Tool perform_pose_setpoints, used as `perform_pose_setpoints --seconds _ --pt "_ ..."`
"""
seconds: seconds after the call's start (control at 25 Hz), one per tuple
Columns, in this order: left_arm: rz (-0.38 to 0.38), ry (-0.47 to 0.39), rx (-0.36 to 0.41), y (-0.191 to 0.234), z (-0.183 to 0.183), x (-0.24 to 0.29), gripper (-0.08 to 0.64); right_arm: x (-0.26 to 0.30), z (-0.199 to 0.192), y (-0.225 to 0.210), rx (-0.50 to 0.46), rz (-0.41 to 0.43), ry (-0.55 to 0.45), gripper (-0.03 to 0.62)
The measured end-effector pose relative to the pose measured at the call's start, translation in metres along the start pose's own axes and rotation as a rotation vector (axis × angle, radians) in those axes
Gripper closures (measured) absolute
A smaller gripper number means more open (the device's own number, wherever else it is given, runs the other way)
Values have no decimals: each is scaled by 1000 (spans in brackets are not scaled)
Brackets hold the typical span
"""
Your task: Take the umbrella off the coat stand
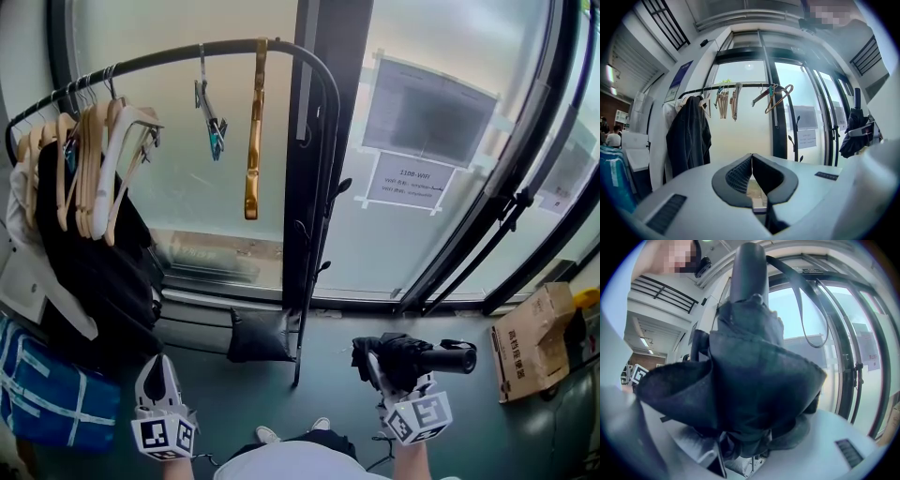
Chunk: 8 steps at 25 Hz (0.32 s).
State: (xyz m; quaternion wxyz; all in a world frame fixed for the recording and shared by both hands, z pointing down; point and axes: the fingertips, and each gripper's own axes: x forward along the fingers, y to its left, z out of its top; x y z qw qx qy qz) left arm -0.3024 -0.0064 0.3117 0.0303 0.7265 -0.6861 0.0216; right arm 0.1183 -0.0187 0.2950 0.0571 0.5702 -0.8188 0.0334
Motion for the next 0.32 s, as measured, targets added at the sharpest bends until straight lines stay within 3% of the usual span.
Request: perform_pose_setpoints --seconds 0.32 --pt "-6 -3 4 5 2 9 537 12 2 4 -21 -9 5 337"
